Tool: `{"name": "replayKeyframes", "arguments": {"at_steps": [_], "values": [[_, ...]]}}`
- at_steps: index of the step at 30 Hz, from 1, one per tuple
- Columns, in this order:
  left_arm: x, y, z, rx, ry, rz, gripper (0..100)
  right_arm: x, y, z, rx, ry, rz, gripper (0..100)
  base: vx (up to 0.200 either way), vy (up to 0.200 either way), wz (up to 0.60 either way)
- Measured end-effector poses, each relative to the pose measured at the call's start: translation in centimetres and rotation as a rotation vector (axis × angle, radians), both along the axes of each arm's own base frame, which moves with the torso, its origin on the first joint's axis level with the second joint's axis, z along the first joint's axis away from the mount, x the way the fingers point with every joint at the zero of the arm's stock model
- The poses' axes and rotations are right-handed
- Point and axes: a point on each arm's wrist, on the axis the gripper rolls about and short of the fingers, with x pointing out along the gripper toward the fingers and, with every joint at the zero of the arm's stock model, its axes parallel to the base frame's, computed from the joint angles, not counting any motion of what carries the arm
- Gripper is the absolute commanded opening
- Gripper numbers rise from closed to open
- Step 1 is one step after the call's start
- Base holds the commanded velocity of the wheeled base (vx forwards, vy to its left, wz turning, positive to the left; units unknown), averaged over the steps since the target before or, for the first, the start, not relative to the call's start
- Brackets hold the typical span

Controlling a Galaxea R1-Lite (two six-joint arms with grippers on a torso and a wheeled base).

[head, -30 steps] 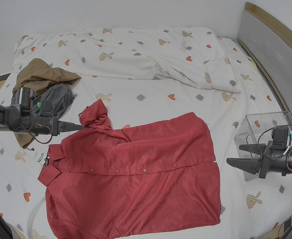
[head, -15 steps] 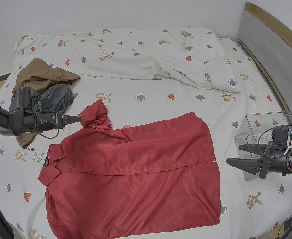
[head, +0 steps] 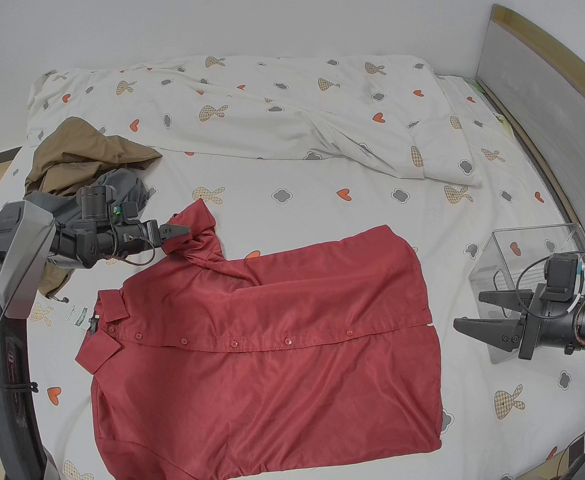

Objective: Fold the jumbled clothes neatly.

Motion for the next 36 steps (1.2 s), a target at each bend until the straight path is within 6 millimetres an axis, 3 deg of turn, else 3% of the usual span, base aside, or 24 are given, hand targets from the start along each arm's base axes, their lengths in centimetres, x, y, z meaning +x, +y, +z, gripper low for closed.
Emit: {"name": "replayKeyframes", "arguments": {"at_steps": [10, 14, 25, 32, 36], "values": [[1.5, -1.2, -1.0, -0.021, -0.006, -0.016, 100, 0.0, 0.0, 0.0, 0.000, 0.000, 0.001, 100, 0.000, 0.000, 0.00], [1.6, -3.6, -0.1, -0.046, -0.014, -0.052, 100, 0.0, 0.0, -0.1, -0.001, 0.003, 0.001, 100, 0.000, 0.000, 0.00], [0.1, -10.0, 4.8, -0.078, -0.099, -0.215, 100, 0.0, 0.0, -0.2, -0.003, 0.010, 0.000, 100, 0.000, 0.000, 0.00], [-0.4, -12.6, 4.9, -0.081, -0.098, -0.269, 100, 0.0, 0.0, -0.2, -0.003, 0.009, -0.002, 100, 0.000, 0.000, 0.00], [-0.1, -13.1, 4.7, -0.080, -0.105, -0.277, 100, -0.1, 0.0, -0.2, -0.003, 0.007, -0.002, 100, 0.000, 0.000, 0.00]]}}
